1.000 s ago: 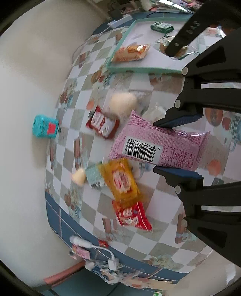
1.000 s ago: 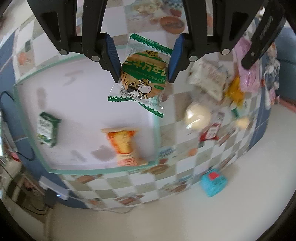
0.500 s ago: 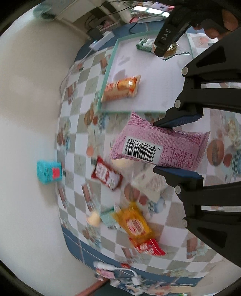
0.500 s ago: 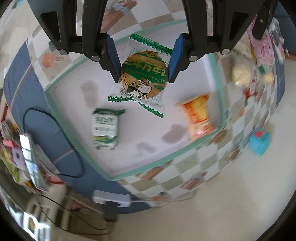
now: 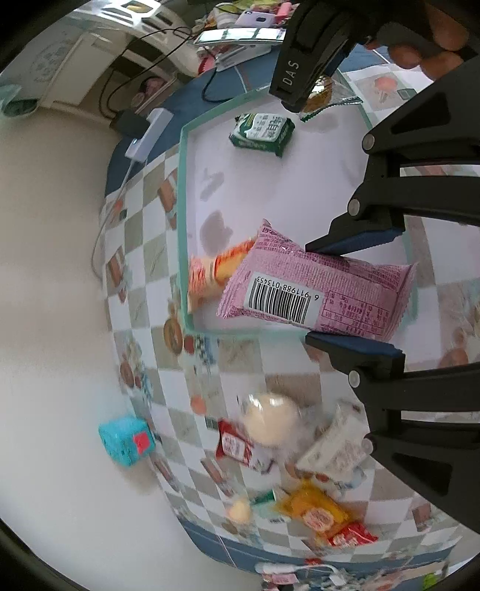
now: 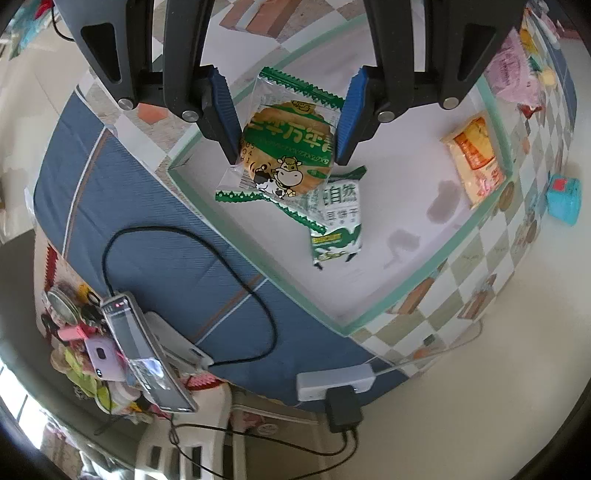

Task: Organize snacks
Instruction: 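Carry both snacks over the white tray and release them inside, then move both tools back over the remaining snack pile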

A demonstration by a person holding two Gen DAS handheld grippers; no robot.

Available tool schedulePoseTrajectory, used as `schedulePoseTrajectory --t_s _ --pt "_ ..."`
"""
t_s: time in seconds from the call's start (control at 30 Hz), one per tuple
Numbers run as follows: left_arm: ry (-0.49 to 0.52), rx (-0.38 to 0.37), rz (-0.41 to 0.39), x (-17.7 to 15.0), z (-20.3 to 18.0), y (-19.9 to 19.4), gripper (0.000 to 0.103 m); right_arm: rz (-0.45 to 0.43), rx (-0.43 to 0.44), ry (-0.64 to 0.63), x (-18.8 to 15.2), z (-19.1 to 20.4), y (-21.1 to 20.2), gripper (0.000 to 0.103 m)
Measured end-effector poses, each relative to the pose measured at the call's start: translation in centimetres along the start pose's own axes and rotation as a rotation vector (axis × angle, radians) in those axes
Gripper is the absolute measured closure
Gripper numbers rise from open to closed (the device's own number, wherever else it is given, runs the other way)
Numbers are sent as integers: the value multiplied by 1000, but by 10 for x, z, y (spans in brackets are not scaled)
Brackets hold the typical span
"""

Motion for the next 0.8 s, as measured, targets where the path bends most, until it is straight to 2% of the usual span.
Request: schedulePoseTrajectory --t_s 0.17,0.37,0.4,0.47,0.5,0.8 --pt "30 -33 14 1 -19 17 59 10 -12 9 0 -3 4 49" --pt "25 -44 39 -3 -19 27 59 44 -37 -8 -5 -3 16 49" --pt "22 -52 46 -5 -19 29 57 54 -42 -11 -6 -3 20 49" --pt "18 -65 63 -8 -18 34 46 67 -51 -12 -8 -3 24 49" --pt "17 -66 74 -10 -18 36 35 74 -55 -12 -9 -4 27 49" --pt "-20 -48 88 -11 -4 36 33 76 -53 -21 -12 -3 27 39"
Point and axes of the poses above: each gripper's, at about its wrist camera, not at the fingertips, and y roughly the way its jaws point, z to its left, x to its top, the point moved 8 cm from there along y, roughly the way its jaws point, and after that the axes turned 6 degrees about -x, right-handed, at the moved point
